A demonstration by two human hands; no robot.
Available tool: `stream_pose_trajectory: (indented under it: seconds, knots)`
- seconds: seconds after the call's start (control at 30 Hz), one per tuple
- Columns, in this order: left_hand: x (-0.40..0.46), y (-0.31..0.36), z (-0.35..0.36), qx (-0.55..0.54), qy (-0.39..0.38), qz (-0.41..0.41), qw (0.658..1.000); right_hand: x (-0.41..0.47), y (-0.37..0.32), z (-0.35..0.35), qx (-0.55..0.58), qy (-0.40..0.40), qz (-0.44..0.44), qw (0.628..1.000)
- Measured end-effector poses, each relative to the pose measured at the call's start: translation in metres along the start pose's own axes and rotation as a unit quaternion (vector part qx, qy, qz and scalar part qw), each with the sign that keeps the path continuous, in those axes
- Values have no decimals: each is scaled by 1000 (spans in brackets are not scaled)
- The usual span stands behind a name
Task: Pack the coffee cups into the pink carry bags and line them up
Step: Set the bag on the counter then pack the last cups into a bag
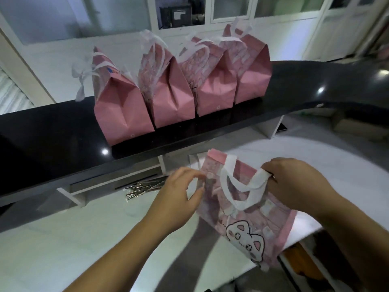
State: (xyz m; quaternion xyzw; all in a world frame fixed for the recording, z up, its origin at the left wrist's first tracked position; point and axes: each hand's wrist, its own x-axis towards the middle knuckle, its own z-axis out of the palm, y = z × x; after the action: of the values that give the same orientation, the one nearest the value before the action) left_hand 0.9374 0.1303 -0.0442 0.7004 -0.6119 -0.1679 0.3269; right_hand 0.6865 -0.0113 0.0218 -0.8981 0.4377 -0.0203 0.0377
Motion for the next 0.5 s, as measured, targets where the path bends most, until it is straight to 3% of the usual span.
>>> stream_pose_trajectory:
  seconds: [0.27, 0.5]
  knots:
    - [57, 96, 49, -53, -127, 57, 989, 18, 60, -73, 5, 99, 135, 986]
    - [138, 173, 83, -61, -104, 90, 989, 72, 150, -133, -3, 197, 133, 971]
